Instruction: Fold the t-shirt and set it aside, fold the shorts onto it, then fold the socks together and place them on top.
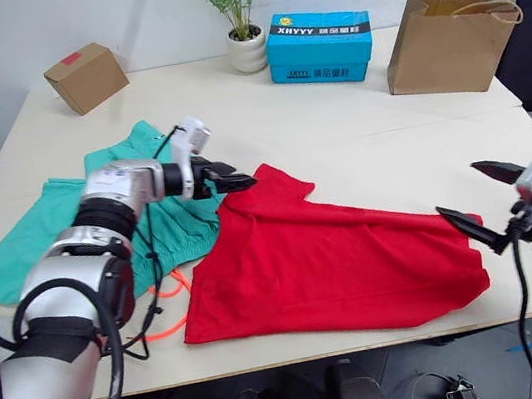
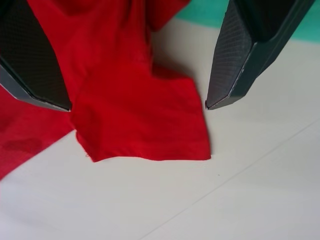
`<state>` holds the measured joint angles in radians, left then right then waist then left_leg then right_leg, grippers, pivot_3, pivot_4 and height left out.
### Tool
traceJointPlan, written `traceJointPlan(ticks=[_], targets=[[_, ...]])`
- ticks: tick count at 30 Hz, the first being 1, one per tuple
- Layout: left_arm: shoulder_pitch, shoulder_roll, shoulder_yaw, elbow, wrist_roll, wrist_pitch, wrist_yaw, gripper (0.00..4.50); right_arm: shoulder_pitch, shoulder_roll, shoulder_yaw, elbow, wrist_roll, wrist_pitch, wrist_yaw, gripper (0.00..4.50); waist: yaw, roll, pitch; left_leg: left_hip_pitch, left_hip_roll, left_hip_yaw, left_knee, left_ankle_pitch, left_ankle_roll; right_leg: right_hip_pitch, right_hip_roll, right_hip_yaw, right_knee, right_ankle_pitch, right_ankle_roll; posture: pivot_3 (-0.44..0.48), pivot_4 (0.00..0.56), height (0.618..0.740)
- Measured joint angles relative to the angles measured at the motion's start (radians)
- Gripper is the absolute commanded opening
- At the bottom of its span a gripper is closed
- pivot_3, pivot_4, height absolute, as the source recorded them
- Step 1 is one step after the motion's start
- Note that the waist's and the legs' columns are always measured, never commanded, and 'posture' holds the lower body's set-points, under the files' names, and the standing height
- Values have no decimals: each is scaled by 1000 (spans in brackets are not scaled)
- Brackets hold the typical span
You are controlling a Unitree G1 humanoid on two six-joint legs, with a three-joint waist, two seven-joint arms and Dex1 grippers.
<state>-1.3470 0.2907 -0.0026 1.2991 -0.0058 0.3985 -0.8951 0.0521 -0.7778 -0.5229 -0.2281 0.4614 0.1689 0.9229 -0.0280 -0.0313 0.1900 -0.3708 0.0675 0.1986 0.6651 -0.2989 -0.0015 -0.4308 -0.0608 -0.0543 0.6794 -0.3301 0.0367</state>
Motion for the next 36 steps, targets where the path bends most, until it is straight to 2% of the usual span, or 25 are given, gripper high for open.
traceJointPlan(ticks=[8, 11, 17, 23, 24, 27, 31, 36], targets=[[6, -66, -38, 44, 88, -38, 150, 4474, 34, 28, 10, -78, 6, 30, -53, 4500, -1, 0, 0, 0, 0, 0, 0, 0, 0, 0, 0, 0, 0, 0, 0, 0, 150, 740], [5, -72, -40, 44, 106, -41, 166, 3925, 50, 29, 9, -100, 17, 42, -62, 4500, 0, 0, 0, 1, 0, 0, 0, 0, 0, 1, 0, 0, 0, 0, 0, 0, 150, 740], [13, -79, -34, 44, 119, -58, 159, 2121, 77, 29, 7, -126, 37, 56, -74, 4500, 0, 0, 0, 1, 0, 0, 0, 0, 0, 1, 0, -1, 0, 0, 0, 0, 150, 740], [46, -101, 11, 48, 102, -162, 161, 207, 89, 39, 7, -126, 38, 56, -85, 4500, 2, 0, 0, 0, 0, -1, 0, 0, 0, 1, 0, -1, 0, 0, 0, 0, 150, 740], [47, -100, 23, 47, 92, -181, 159, 7, 91, 39, 7, -126, 38, 56, -85, 4500, 2, 0, 0, 0, 0, -1, 0, 0, 0, 1, 0, -1, 0, 0, 0, 0, 150, 740], [47, -92, 42, 46, 83, -245, 137, 7, 96, 43, 7, -126, 40, 55, -85, 4500, 1, 0, 0, 1, 0, -1, 0, 0, 0, 1, 0, -1, 0, 0, 0, 0, 150, 740], [64, -65, 61, 28, 55, -436, -5, 7, 102, 46, 9, -124, 39, 54, -83, 4500, -2, 0, 0, 1, 0, 0, 0, 0, 0, 1, 1, -1, 0, 0, 0, 0, 150, 740], [102, -8, 48, -4, 57, -593, -129, 7, 101, 53, 23, -121, 36, 51, -82, 4500, 0, 0, 0, 1, 0, 0, 0, 0, 0, 1, 1, -1, 0, 0, 0, 0, 150, 740]])
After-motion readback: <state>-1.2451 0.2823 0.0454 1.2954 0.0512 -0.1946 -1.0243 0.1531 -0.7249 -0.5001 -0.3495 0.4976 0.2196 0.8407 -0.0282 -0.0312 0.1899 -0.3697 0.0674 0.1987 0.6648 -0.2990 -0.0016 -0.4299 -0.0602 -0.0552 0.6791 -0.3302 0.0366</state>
